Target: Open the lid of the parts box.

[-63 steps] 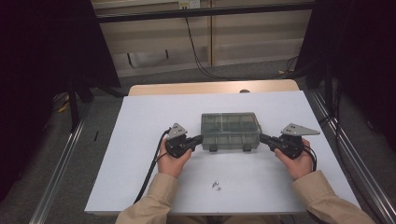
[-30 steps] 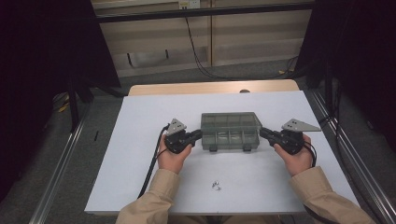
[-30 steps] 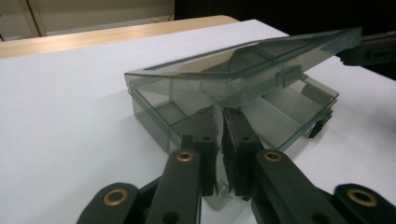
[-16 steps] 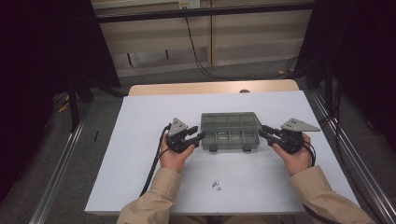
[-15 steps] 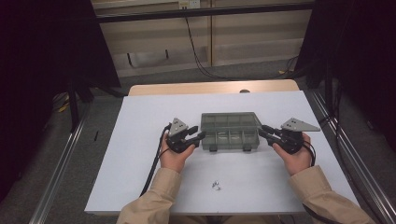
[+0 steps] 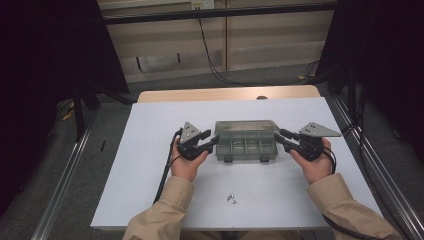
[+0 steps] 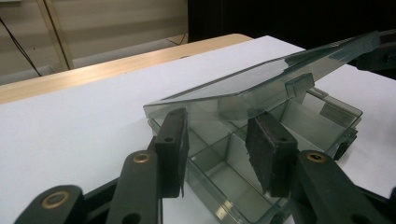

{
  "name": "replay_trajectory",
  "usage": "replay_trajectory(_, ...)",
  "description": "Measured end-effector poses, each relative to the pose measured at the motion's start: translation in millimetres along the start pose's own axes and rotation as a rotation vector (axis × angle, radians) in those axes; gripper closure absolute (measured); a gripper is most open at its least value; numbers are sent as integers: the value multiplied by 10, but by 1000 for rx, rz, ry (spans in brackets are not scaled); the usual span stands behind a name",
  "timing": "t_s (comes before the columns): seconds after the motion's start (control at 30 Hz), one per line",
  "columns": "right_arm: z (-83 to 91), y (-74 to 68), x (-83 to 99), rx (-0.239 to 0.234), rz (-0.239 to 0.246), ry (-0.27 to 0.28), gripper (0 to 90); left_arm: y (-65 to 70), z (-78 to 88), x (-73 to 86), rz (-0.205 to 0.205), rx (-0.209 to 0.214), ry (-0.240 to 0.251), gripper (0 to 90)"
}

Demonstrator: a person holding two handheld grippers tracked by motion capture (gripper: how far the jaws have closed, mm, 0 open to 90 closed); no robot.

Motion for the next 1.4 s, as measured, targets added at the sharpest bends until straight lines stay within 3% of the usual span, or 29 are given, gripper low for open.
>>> replay_trajectory(0.1,0,9,-50,3,18,8,688,-8,-9,-41,-26,2,7,587)
replay_trajectory(0.17,2,11,-63,5,22,7,689,6,-18,-63,-18,3,10,587)
replay_trajectory(0.33,1,19,-121,3,31,10,693,20,-45,-153,-43,1,15,587)
replay_trajectory(0.5,5,28,-181,3,10,19,699,11,-73,-215,-44,-2,29,608)
replay_trajectory(0.63,0,55,-223,11,-1,26,743,-19,-79,-244,-48,-27,22,635)
replay_trajectory(0.73,-2,89,-230,16,-11,17,792,-35,-85,-281,-31,-39,26,683)
replay_trajectory(0.83,-10,108,-246,25,-15,20,808,-45,-86,-289,-40,-50,22,704)
replay_trajectory(0.97,-35,135,-282,32,-27,28,831,-73,-78,-308,-10,-38,34,751)
replay_trajectory(1.37,-81,176,-331,38,-40,32,838,-118,-96,-362,4,-46,29,790)
replay_trajectory(1.4,-81,176,-331,38,-40,32,838,-107,-110,-377,27,-45,44,790)
Point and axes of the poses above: each handheld gripper's, and its own axes: z roughly backward along the jaws, x roughly out of its underside, y roughly to its right, the point moved 9 cm from there along -z, roughly forward along the jaws, and after that the axes turned 2 degrees about -z, right-handed, at the moved point
